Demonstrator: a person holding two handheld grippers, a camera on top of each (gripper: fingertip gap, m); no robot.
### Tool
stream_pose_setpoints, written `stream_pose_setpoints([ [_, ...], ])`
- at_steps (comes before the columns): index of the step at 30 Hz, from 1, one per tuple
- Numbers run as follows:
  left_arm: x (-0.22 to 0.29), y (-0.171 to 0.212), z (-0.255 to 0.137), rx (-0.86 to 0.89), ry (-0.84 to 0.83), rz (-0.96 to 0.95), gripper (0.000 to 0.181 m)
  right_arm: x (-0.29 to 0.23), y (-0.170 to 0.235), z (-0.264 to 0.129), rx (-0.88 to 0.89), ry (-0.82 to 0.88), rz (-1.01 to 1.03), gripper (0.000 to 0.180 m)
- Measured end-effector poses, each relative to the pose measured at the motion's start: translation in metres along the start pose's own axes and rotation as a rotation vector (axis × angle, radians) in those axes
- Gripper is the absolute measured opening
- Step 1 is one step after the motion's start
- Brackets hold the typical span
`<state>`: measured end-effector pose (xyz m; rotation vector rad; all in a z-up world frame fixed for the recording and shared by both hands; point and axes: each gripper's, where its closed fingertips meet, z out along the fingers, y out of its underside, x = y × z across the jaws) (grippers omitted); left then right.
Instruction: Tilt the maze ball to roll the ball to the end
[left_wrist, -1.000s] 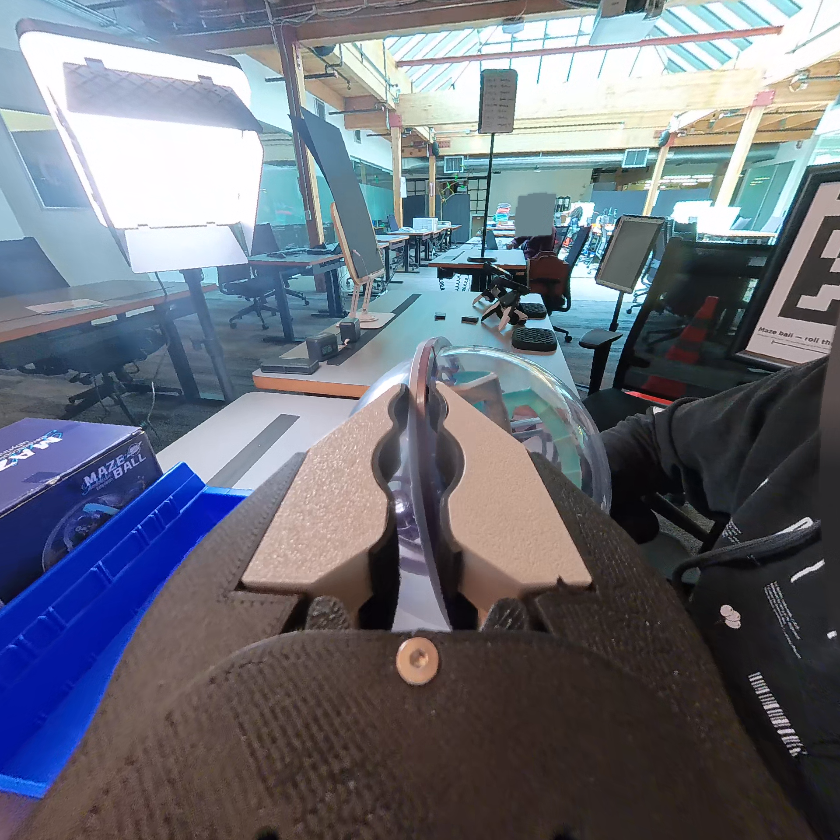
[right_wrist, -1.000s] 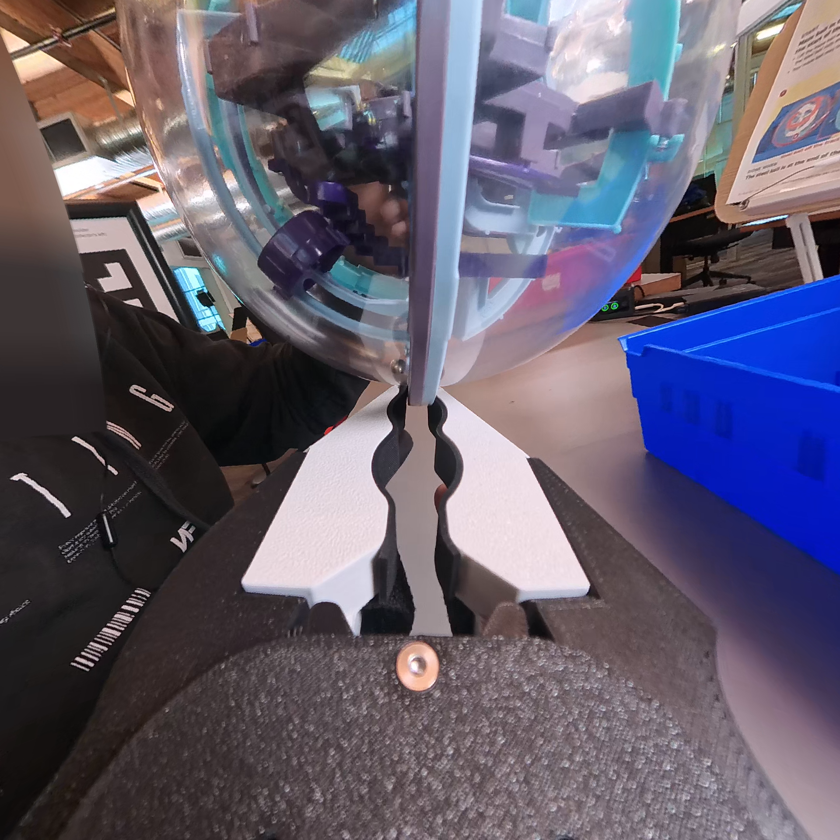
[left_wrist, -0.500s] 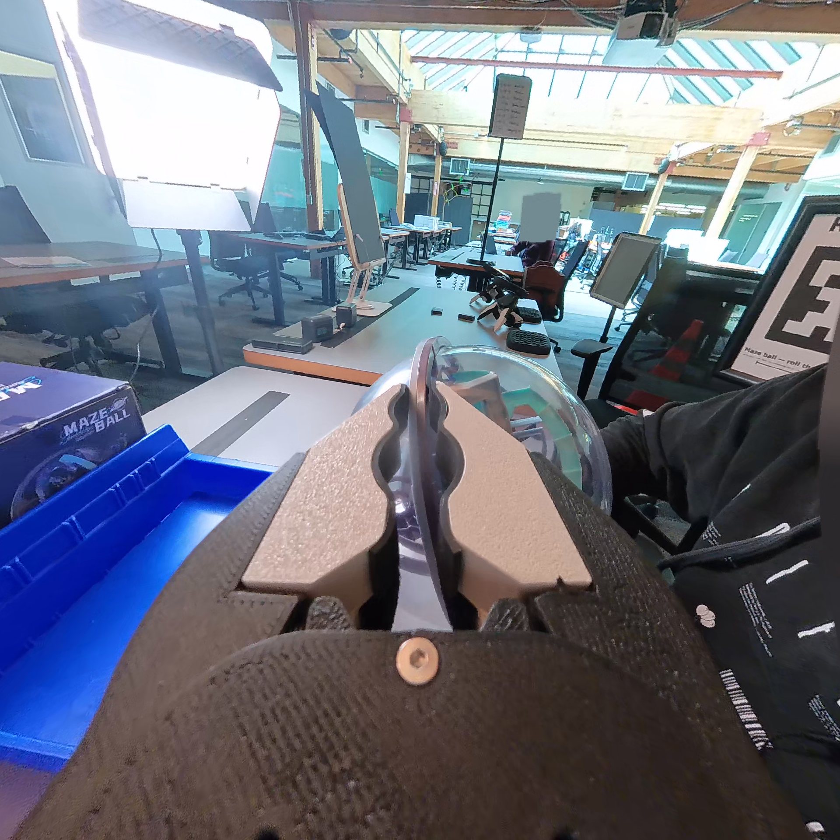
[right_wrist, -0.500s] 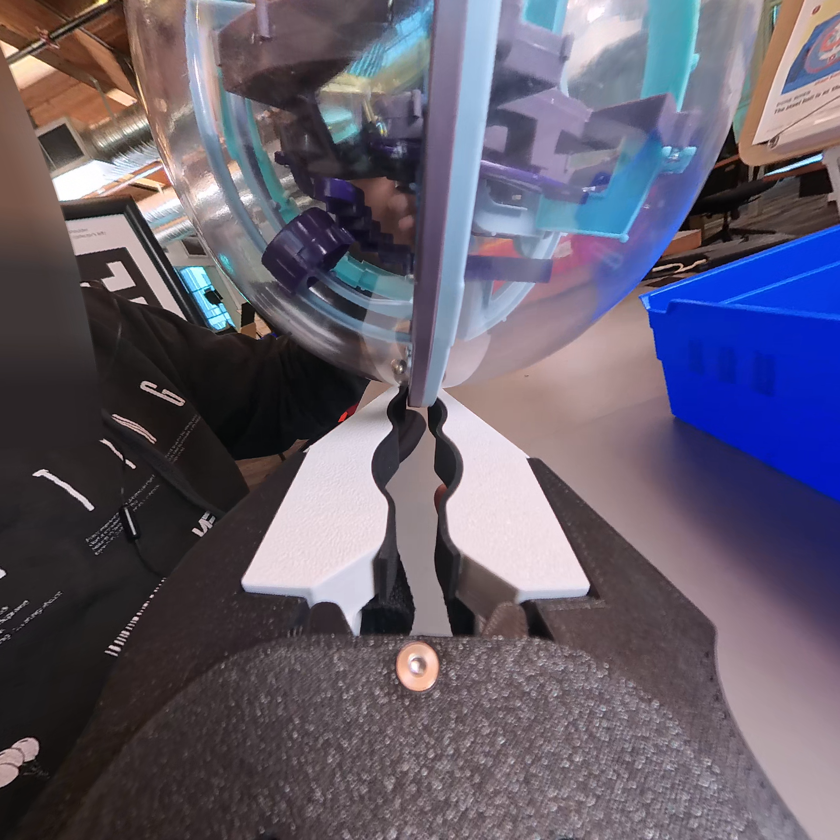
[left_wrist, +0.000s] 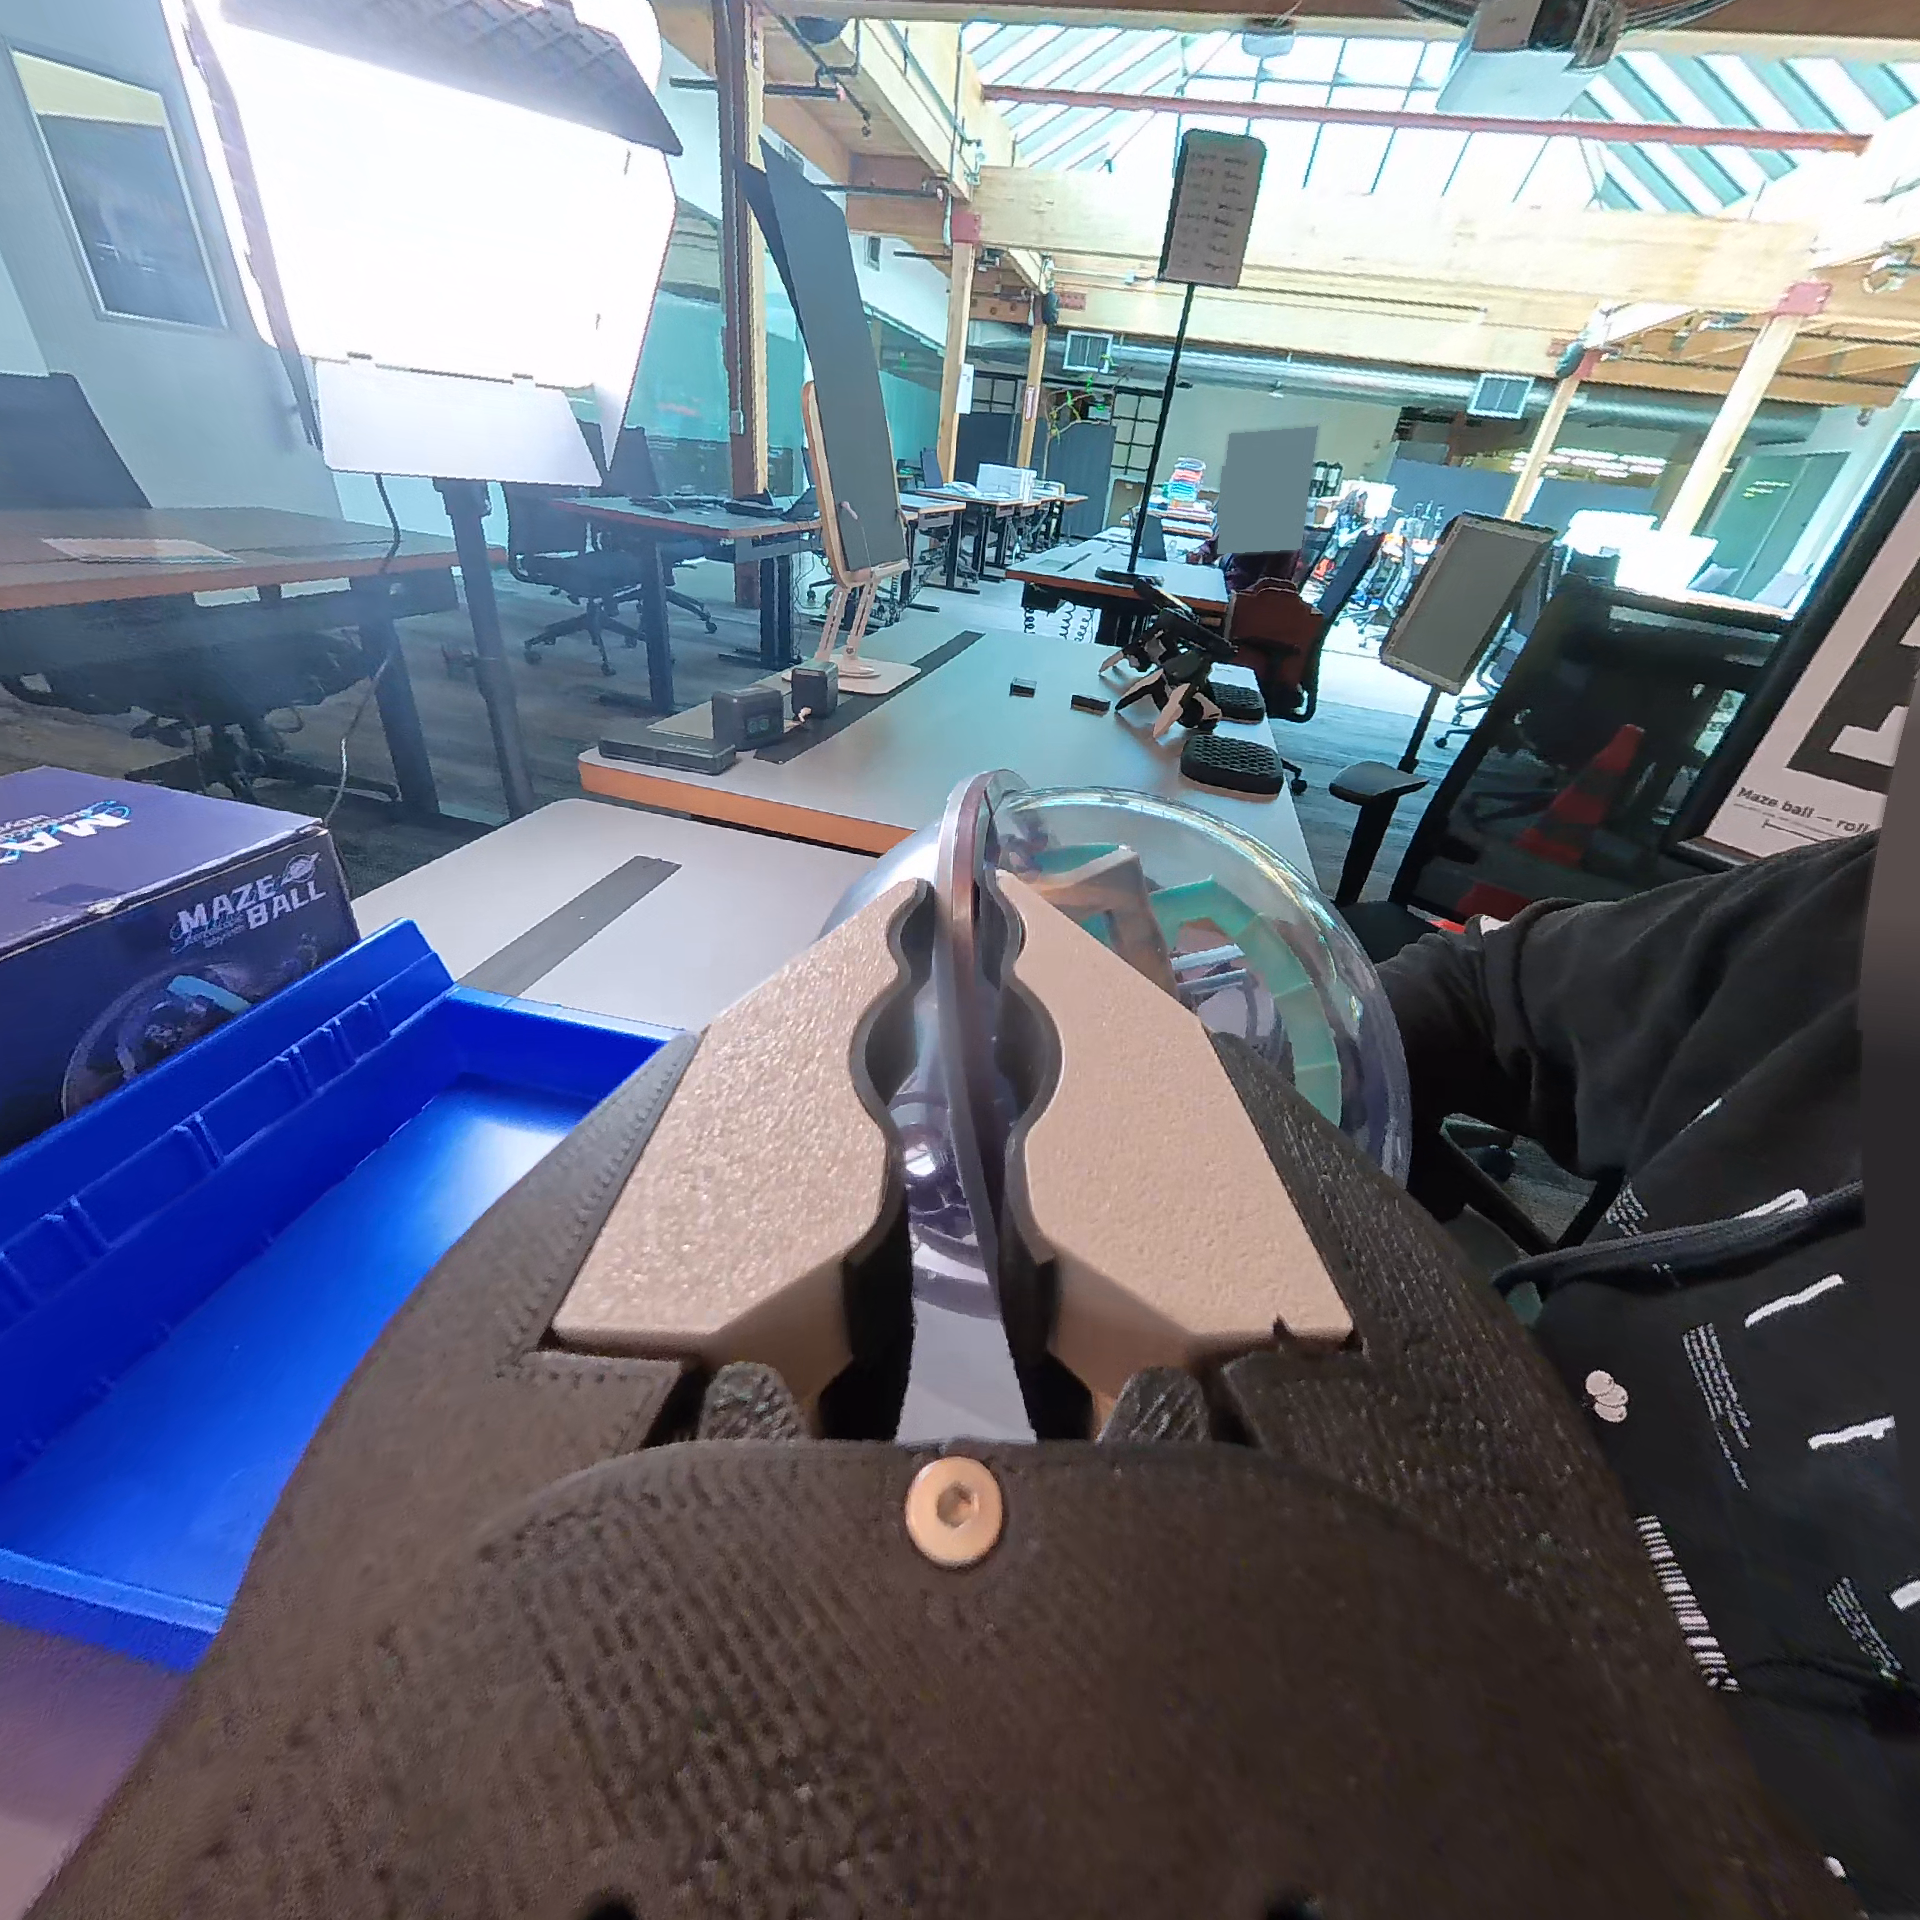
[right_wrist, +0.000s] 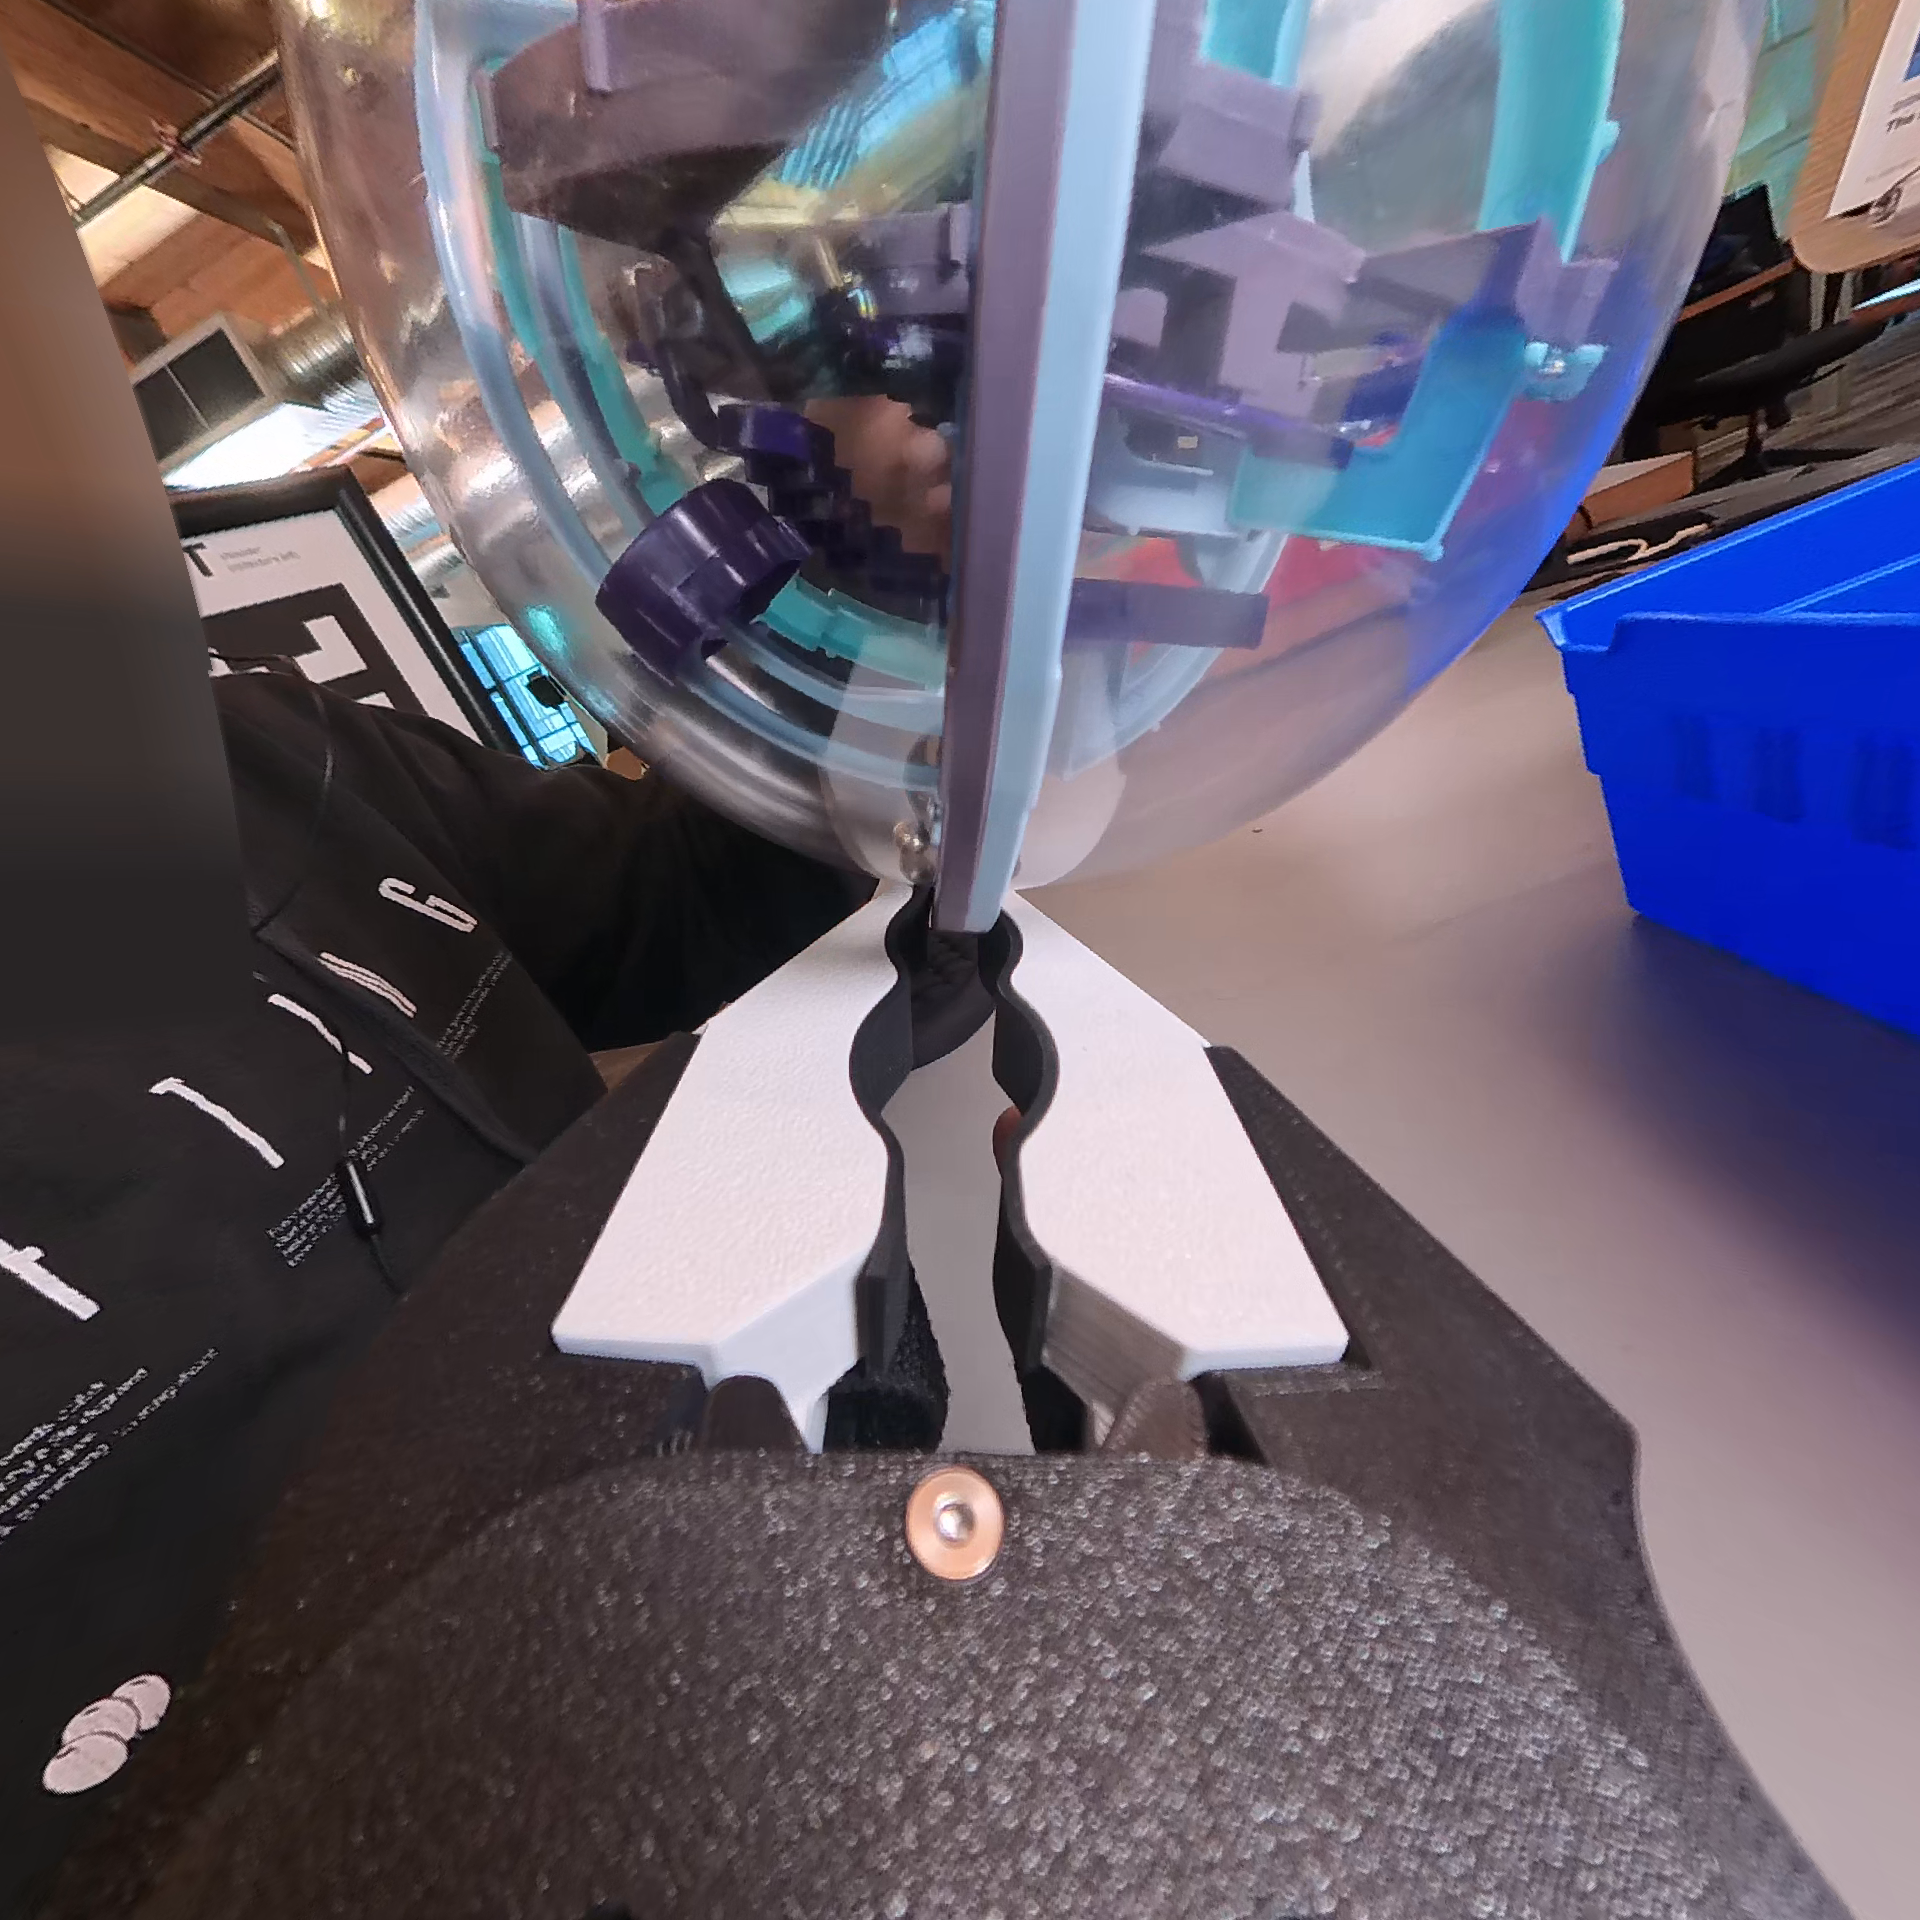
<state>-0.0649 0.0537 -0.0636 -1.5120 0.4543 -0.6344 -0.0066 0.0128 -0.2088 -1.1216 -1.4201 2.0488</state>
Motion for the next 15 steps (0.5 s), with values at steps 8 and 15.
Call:
stream_pose_setpoints([
  [8,-0.0054,0.0059,-0.0017,0.005,-0.003,-0.03,0.008,0.0001,0.0041,0.0006,-0.012,-0.003,0.02,0.006],
  [15,-0.0074,0.0085,-0.0034,-0.001,-0.008,-0.038,0.008,-0.0004,0.0065,0.0022,-0.018,-0.007,0.036,0.006],
])
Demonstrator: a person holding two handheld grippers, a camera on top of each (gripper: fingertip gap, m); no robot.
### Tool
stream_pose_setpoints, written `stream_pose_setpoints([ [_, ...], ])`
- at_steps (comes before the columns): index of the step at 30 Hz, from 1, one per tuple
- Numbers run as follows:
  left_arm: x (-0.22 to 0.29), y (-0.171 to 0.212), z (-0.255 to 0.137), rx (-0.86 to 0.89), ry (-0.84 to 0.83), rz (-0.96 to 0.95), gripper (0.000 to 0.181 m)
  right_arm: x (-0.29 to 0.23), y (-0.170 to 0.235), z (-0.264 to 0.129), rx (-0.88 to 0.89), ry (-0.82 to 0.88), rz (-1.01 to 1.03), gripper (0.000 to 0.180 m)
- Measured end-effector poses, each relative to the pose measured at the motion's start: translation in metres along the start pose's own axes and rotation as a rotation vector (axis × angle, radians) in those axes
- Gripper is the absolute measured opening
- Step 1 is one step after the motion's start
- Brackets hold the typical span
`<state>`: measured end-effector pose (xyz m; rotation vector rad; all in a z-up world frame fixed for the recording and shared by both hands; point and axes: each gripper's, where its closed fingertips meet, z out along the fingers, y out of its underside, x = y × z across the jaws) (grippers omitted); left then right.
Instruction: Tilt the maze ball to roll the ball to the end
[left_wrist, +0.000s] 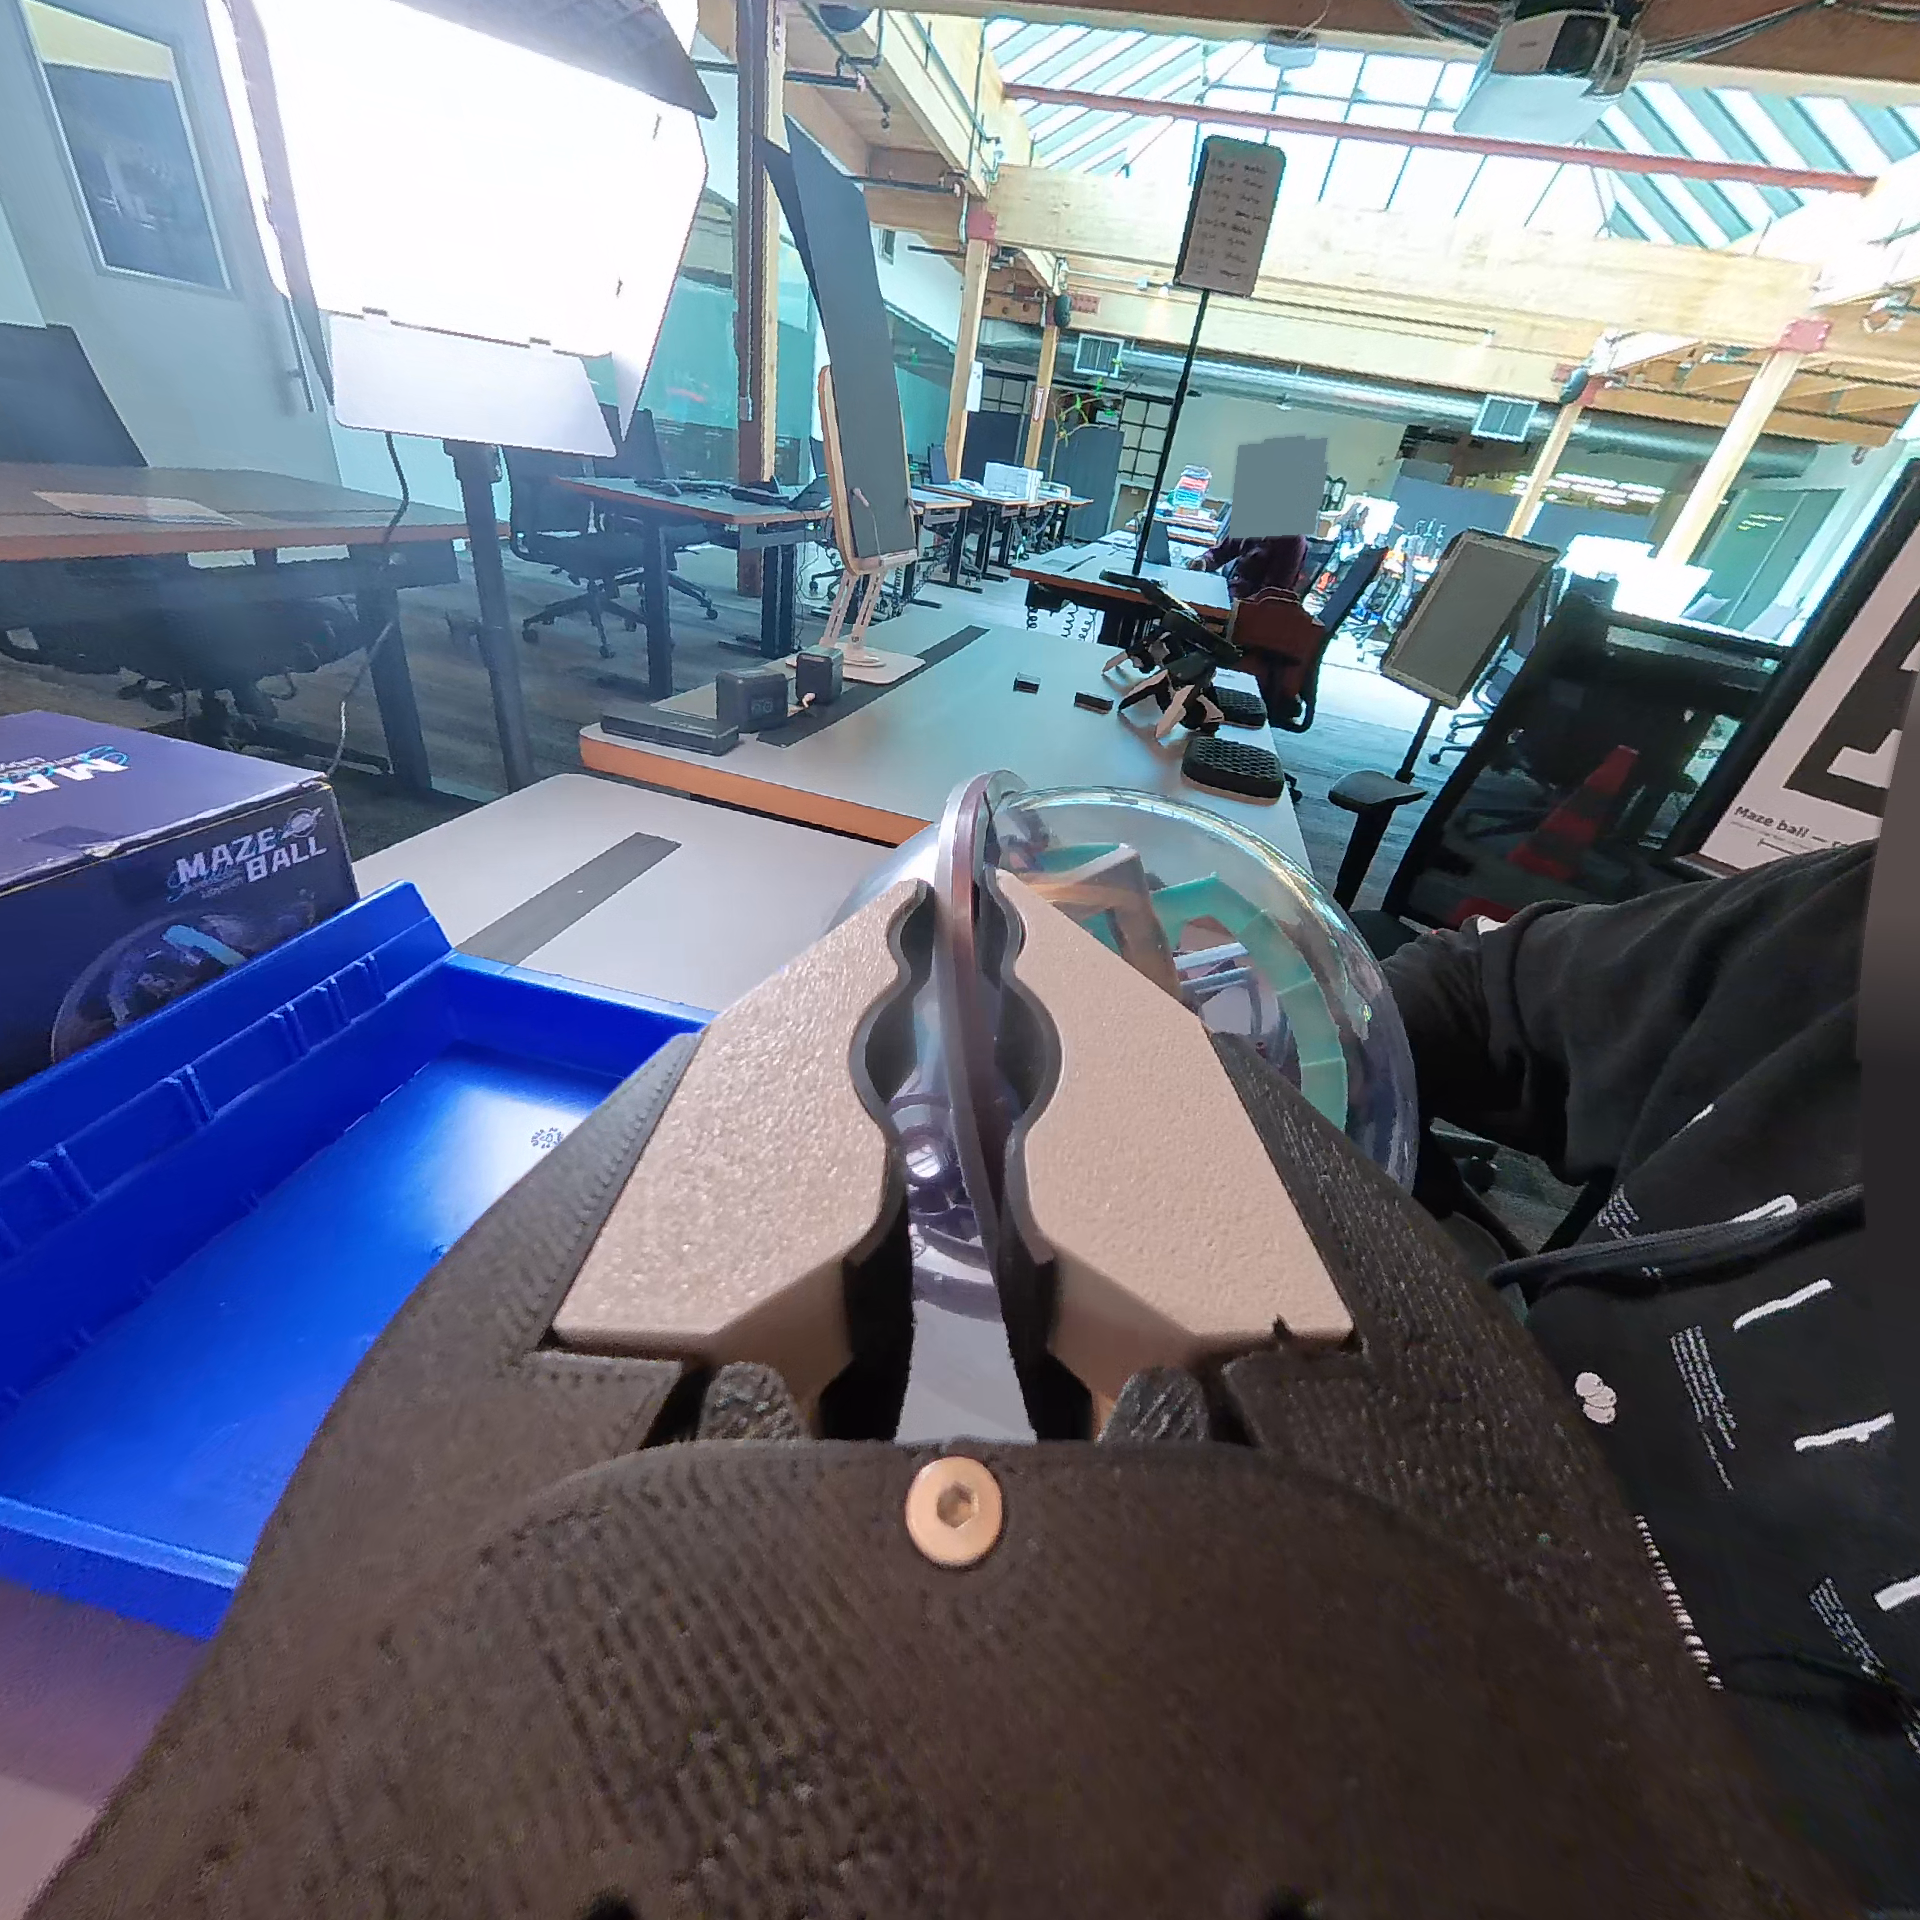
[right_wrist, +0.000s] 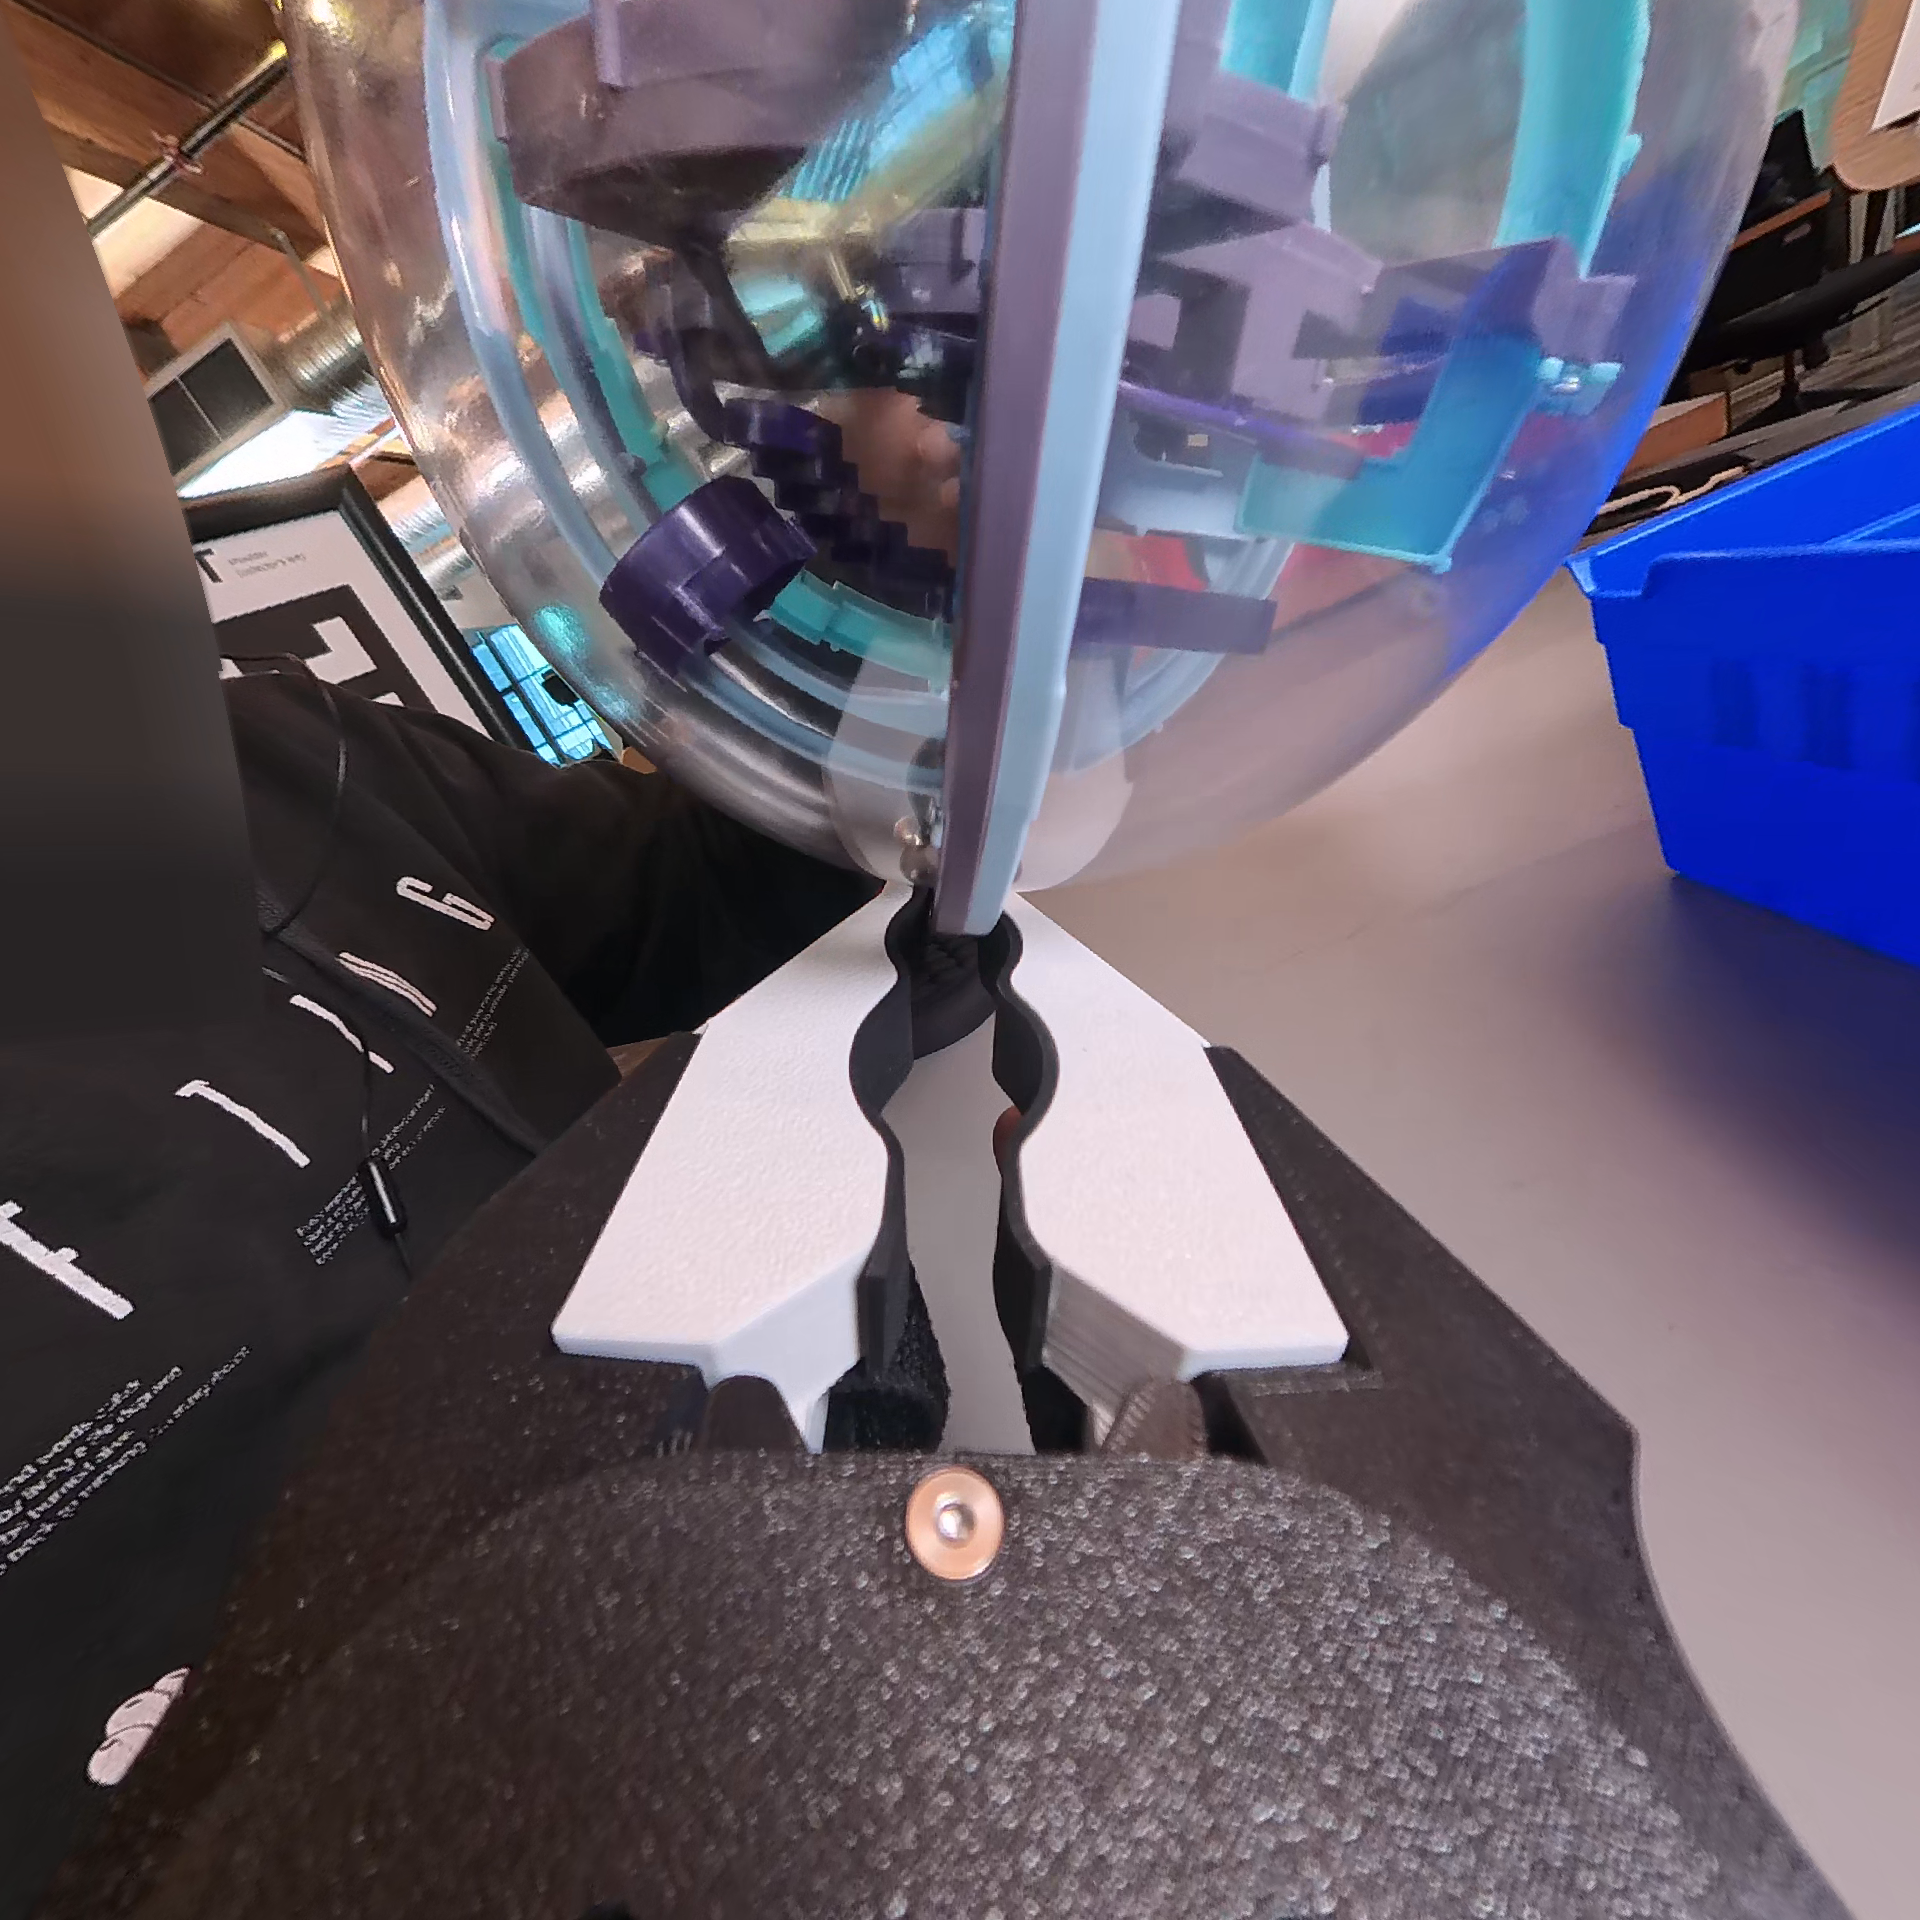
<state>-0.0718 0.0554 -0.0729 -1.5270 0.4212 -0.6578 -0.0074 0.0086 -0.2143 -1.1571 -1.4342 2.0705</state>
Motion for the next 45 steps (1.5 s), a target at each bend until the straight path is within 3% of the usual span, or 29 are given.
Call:
stream_pose_setpoints([
  [45,-0.017,0.026,-0.006,-0.011,-0.02,-0.124,0.008,-0.001,0.018,0.001,-0.067,-0.011,0.09,0.006],
])
